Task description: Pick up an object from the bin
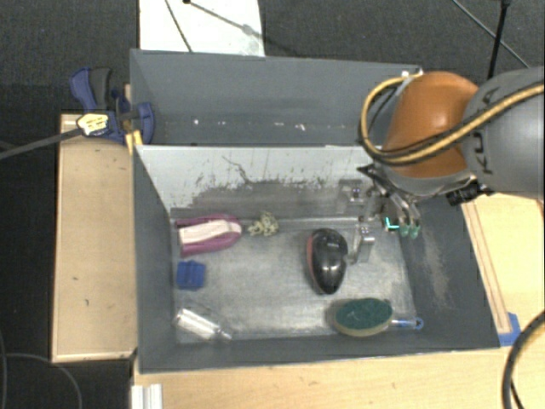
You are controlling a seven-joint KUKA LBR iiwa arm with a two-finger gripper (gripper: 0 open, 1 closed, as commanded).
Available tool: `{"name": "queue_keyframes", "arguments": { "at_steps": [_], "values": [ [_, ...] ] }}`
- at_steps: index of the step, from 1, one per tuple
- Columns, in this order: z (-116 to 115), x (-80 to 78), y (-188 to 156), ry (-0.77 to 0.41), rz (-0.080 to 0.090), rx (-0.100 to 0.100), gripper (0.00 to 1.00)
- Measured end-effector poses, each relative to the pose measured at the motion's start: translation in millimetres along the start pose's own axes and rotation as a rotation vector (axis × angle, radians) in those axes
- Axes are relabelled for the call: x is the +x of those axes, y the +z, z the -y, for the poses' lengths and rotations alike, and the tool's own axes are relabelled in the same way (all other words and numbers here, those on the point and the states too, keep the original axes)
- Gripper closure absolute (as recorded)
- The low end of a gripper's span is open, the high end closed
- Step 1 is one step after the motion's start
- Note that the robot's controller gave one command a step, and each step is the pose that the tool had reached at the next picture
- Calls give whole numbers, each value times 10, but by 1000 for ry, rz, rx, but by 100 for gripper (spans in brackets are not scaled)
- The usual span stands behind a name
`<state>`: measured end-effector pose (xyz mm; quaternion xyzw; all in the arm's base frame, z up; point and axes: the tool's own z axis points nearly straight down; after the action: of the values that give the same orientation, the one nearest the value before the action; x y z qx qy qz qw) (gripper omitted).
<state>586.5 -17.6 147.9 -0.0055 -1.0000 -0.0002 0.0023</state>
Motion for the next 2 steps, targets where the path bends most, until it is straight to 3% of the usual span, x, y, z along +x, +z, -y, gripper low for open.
{"name": "queue_keyframes", "arguments": {
  "at_steps": [1,2],
  "values": [
    [-268,147,713,-538,11,5,0],
    [-594,-29,465,-1066,10,3,0]
  ]
}}
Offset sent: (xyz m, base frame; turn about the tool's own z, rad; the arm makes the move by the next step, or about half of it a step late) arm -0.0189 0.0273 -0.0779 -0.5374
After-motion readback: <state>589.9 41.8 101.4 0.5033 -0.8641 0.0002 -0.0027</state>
